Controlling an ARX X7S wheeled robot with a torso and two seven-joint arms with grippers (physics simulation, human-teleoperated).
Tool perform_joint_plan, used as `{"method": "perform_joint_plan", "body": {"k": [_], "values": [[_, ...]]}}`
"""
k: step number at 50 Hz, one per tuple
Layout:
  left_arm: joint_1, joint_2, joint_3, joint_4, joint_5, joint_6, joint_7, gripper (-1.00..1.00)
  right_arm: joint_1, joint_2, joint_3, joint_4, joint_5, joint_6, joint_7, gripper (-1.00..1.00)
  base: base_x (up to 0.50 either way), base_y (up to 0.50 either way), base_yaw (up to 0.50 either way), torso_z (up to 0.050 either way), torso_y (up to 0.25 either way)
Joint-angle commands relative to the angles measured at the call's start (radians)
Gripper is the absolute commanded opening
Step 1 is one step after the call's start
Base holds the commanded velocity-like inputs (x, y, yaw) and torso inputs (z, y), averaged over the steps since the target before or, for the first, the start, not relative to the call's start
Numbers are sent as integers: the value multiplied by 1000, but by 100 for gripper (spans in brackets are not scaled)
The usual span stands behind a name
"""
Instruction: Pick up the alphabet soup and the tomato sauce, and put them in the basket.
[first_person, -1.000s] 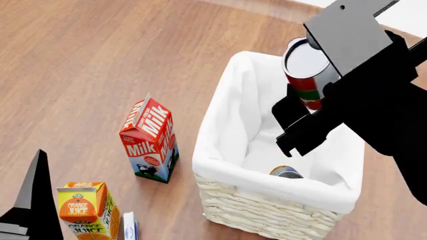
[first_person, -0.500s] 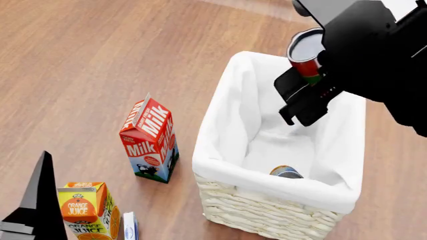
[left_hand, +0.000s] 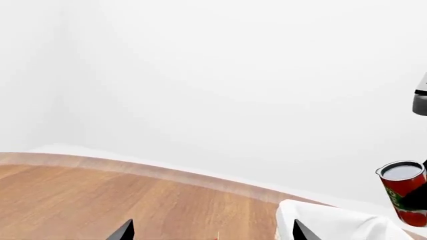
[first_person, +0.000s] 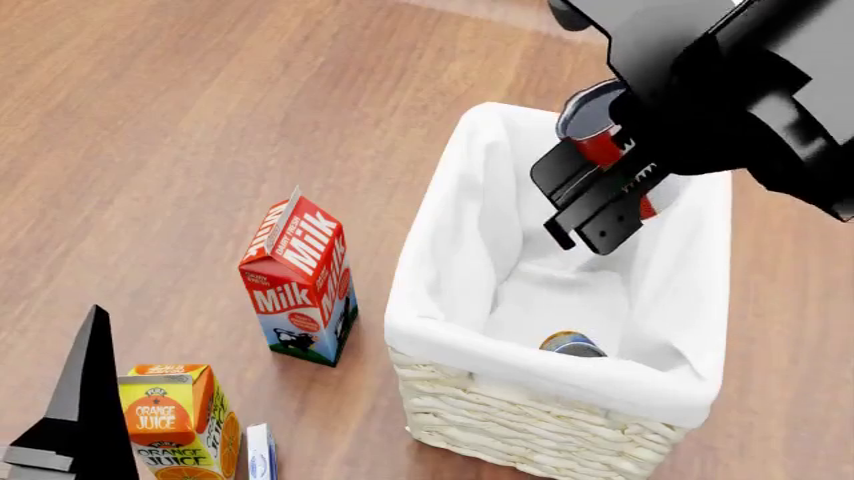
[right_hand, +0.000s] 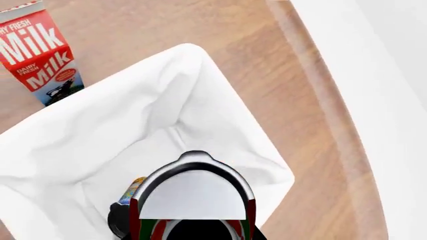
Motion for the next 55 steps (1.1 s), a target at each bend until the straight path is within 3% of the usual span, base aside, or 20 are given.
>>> {"method": "perform_joint_plan", "body": {"k": [1, 55], "values": [[2, -4, -4, 0, -7, 3, -3, 100, 39, -36, -50, 56, -32, 18, -86, -100, 0, 0, 0, 0, 0], [2, 0, 9, -18, -1, 10, 2, 100, -169, -128, 1, 283, -55, -167, -23, -100, 0, 0, 0, 0, 0]]}}
